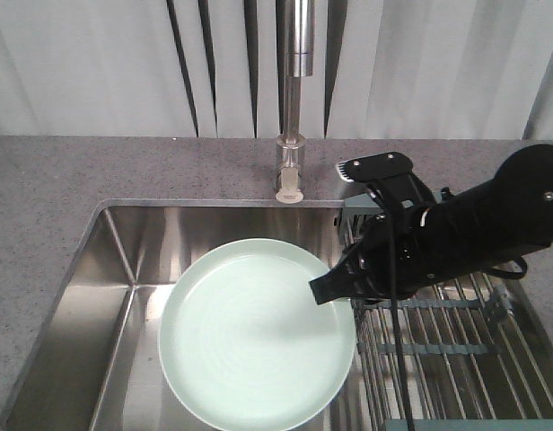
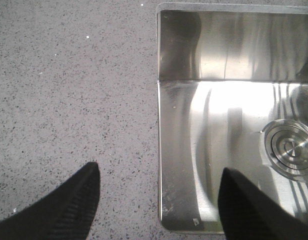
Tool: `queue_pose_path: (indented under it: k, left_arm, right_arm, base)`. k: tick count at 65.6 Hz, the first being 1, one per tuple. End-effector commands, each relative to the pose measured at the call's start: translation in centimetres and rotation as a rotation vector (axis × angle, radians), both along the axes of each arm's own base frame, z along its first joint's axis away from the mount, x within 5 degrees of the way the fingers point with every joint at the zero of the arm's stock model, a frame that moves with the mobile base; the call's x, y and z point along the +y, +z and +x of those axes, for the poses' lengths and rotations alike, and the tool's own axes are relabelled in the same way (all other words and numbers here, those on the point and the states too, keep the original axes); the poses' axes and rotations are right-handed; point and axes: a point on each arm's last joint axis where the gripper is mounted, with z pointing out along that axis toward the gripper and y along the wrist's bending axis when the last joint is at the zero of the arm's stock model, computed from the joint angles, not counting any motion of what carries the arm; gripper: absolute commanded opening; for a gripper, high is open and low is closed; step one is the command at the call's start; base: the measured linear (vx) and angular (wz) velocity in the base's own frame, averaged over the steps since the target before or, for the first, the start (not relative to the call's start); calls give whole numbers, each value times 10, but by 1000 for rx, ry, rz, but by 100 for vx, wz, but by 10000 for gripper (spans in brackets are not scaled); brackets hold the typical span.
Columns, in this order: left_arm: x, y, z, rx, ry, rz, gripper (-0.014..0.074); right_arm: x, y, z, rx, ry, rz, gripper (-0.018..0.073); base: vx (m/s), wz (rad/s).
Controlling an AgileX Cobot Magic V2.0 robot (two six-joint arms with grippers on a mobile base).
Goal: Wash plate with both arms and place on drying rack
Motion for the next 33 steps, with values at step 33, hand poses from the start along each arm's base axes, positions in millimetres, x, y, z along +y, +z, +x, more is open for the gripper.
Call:
queue_pose_path:
  k: [33]
  left_arm:
    - [0,12,3,-78,7,-16,468]
  right_arm:
    - [28,41,58,-118,5,56,-1]
  base:
    - [0,0]
